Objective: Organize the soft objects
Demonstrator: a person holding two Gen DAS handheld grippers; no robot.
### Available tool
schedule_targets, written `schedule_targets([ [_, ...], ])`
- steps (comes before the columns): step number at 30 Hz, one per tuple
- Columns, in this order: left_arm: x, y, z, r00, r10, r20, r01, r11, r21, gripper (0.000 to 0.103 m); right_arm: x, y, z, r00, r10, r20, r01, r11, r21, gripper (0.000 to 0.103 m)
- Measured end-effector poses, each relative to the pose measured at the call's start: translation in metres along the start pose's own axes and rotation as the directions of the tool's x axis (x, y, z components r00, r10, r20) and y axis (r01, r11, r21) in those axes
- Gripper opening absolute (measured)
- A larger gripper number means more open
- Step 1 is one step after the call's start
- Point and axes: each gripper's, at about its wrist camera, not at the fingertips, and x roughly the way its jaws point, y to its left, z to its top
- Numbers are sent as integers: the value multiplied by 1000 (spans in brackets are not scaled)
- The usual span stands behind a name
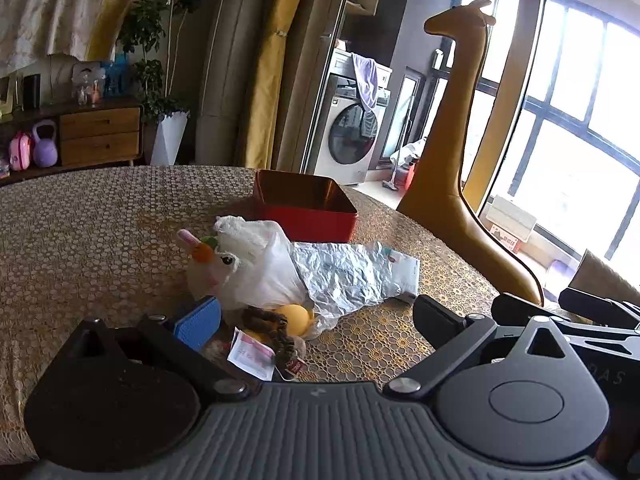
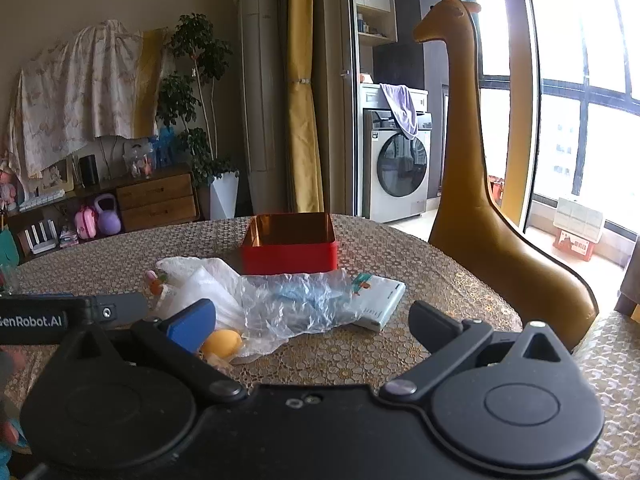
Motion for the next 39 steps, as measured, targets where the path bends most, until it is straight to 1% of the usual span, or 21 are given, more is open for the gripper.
schedule_targets([
  [13, 0, -4, 0, 1000, -6, 6, 5, 1000, 9, 103, -3, -4, 2, 1000, 27, 10, -28, 999, 20, 103],
  [17, 2, -4, 0, 1000, -15, -5, 15, 1000, 1, 103, -3, -4, 3, 1000, 28, 11, -28, 999, 20, 103],
  [25, 7, -8, -3, 1000, -9, -25, 10, 1000, 22, 103, -3, -6, 3, 999, 38, 11, -38, 999, 19, 102],
  [31, 13, -5, -1, 999, -33, -21, 33, 999, 12, 103, 3, -10, 5, 999, 41, -4, -41, 999, 30, 102],
  [35, 18, -2, 0, 998, -47, -33, 47, 999, 10, 103, 10, -12, 7, 999, 41, -21, -40, 999, 33, 102],
  [39, 26, 0, 3, 999, -34, -32, 35, 999, 13, 103, 18, -12, 9, 998, 54, -33, -54, 998, 22, 100],
])
